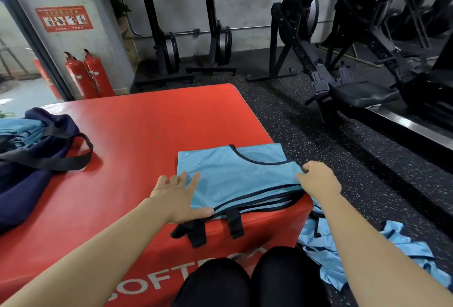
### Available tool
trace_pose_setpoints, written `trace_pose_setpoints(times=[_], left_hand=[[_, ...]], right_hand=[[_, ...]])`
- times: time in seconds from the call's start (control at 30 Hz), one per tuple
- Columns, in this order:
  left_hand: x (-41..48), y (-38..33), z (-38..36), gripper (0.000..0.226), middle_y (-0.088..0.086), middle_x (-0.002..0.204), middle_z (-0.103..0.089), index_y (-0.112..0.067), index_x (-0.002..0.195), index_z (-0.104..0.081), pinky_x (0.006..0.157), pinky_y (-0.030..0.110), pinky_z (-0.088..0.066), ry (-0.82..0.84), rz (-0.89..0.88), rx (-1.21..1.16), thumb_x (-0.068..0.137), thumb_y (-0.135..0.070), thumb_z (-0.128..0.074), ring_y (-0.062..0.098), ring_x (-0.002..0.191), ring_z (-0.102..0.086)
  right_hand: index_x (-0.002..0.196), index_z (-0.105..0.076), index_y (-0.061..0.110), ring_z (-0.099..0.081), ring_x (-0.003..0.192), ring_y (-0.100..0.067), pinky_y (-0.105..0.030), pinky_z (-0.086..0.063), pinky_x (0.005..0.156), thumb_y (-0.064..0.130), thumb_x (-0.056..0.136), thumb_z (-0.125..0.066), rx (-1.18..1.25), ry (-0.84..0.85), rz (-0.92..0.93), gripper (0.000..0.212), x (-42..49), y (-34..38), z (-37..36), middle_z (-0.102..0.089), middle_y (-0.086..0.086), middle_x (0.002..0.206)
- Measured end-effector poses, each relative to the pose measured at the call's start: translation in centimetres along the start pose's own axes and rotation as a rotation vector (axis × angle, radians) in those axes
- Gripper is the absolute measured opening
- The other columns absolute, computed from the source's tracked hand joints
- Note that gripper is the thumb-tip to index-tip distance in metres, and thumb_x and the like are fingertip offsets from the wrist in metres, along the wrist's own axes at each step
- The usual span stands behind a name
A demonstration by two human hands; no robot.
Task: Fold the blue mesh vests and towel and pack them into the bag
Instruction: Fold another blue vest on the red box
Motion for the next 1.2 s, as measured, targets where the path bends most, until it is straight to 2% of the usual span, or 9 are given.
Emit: trace_pose_setpoints(times=[0.17, 0.23, 0.37, 0.47, 0.67, 0.77, 0.83, 0.9, 1.2], left_hand=[[0.7, -0.2, 2.7, 0.097, 0.006, 0.165, 0.000, -0.016, 0.157, -0.003, 0.116, 0.044, -0.011, -0.166, -0.006, -0.060, 0.087, -0.080, -0.021, 0.021, 0.151, -0.004], [1.1, -1.0, 2.4, 0.083, 0.005, 0.164, 0.011, -0.015, 0.157, 0.004, 0.121, 0.041, 0.002, -0.196, -0.030, -0.128, 0.096, -0.067, -0.017, 0.017, 0.151, 0.011], [1.6, -0.9, -1.3, 0.124, 0.008, 0.160, 0.025, -0.019, 0.153, 0.021, 0.119, 0.043, 0.015, -0.071, -0.036, -0.172, 0.054, -0.094, 0.015, 0.021, 0.147, 0.026], [1.5, 0.2, -1.7, 0.131, 0.011, 0.159, 0.028, -0.024, 0.150, 0.027, 0.120, 0.046, 0.014, 0.002, -0.038, -0.144, 0.043, -0.098, 0.013, 0.023, 0.146, 0.028], [3.2, 1.1, 1.8, 0.140, 0.007, 0.161, 0.022, -0.014, 0.154, 0.017, 0.119, 0.048, 0.015, -0.071, -0.067, -0.082, 0.051, -0.103, -0.017, 0.019, 0.146, 0.027], [5.1, 0.2, 3.1, 0.142, 0.003, 0.162, 0.022, -0.012, 0.154, 0.016, 0.120, 0.044, 0.015, -0.136, -0.129, -0.124, 0.049, -0.102, -0.016, 0.015, 0.147, 0.026], [6.5, -0.2, 2.3, 0.142, 0.002, 0.162, 0.021, -0.013, 0.154, 0.017, 0.120, 0.044, 0.014, -0.118, -0.147, -0.163, 0.049, -0.102, -0.020, 0.015, 0.147, 0.025], [7.6, 0.4, 1.1, 0.142, 0.002, 0.161, 0.024, -0.016, 0.154, 0.018, 0.121, 0.045, 0.012, -0.109, -0.107, -0.224, 0.049, -0.103, -0.021, 0.016, 0.147, 0.026], [9.3, 2.2, 0.9, 0.118, 0.000, 0.163, 0.019, -0.026, 0.154, 0.018, 0.122, 0.044, 0.008, -0.091, -0.075, -0.234, 0.060, -0.093, -0.004, 0.016, 0.149, 0.019]], right_hand=[[0.121, -0.056, 0.016, -0.050, 0.113, -0.030, -0.039, -0.040, 0.091, 0.033, 0.092, -0.053, -0.308, -0.200, 0.335, 0.033, -1.7, 7.2, 1.0, -0.055, -0.009, 0.121], [0.131, -0.049, 0.019, -0.041, 0.127, -0.028, -0.040, -0.034, 0.102, 0.042, 0.097, -0.043, -0.421, -0.085, 0.571, 0.042, -3.1, 10.8, -1.5, -0.050, -0.009, 0.135], [0.156, -0.001, 0.033, 0.014, 0.150, -0.023, -0.052, 0.007, 0.119, 0.071, 0.093, -0.015, -0.491, 0.369, 0.578, 0.075, -4.4, 10.1, -8.3, 0.010, -0.005, 0.164], [0.153, 0.013, 0.038, 0.025, 0.147, -0.025, -0.057, 0.011, 0.116, 0.072, 0.092, -0.009, -0.515, 0.397, 0.529, 0.074, -4.5, 8.5, -9.1, 0.025, -0.002, 0.160], [0.154, 0.012, 0.034, 0.026, 0.146, -0.024, -0.056, 0.015, 0.115, 0.075, 0.090, -0.008, -0.468, 0.343, 0.560, 0.079, -4.5, 11.8, -7.9, 0.026, -0.002, 0.160], [0.155, 0.009, 0.032, 0.023, 0.147, -0.019, -0.052, 0.014, 0.116, 0.083, 0.072, 0.008, -0.450, 0.285, 0.717, 0.097, -4.5, 15.1, -9.2, 0.021, -0.001, 0.161], [0.156, 0.004, 0.029, 0.018, 0.149, -0.017, -0.050, 0.009, 0.119, 0.076, 0.078, 0.006, -0.469, 0.279, 0.769, 0.090, -3.9, 15.8, -10.7, 0.015, 0.000, 0.163], [0.156, 0.002, 0.028, 0.014, 0.149, -0.016, -0.047, 0.004, 0.120, 0.075, 0.086, -0.001, -0.445, 0.288, 0.731, 0.084, -2.5, 15.2, -11.6, 0.014, 0.004, 0.163], [0.156, 0.006, 0.028, 0.017, 0.149, -0.018, -0.046, 0.009, 0.120, 0.077, 0.064, 0.028, -0.407, 0.217, 0.700, 0.106, -1.4, 14.7, -11.5, 0.016, -0.001, 0.163]])
Point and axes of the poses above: each hand's wrist, its own x-axis towards the middle knuckle, its own z-axis out of the back of the hand, y = z × x, the point moved 7 cm from there along x, towards the middle knuckle
